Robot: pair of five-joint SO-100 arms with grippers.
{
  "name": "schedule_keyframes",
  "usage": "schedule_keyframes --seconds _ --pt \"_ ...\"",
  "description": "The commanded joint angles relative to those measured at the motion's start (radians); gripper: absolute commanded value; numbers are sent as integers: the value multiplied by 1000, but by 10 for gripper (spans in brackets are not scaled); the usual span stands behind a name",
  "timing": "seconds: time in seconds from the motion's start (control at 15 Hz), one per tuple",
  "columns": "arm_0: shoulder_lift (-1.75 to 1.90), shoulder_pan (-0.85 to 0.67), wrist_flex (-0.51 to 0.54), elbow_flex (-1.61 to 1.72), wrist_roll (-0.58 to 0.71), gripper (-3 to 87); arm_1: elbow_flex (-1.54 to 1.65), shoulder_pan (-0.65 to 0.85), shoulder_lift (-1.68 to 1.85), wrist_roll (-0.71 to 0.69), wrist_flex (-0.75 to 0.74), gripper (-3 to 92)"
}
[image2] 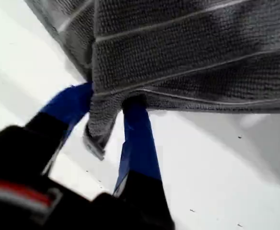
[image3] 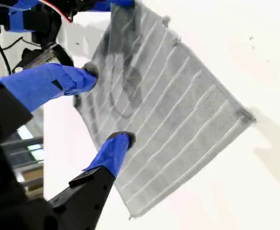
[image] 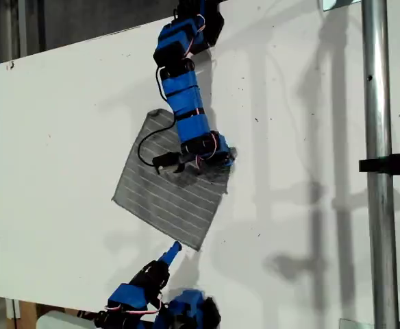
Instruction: Grasp corners of a towel and fold twice.
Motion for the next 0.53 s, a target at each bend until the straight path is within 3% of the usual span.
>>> schedule_keyframes --seconds 0.0,0.47 --pt "25 -3 -5 2 -12 202 0 12 11 -8 -2 -2" --pt "-209 -129 -23 61 -5 241 2 -3 17 -17 -18 -2"
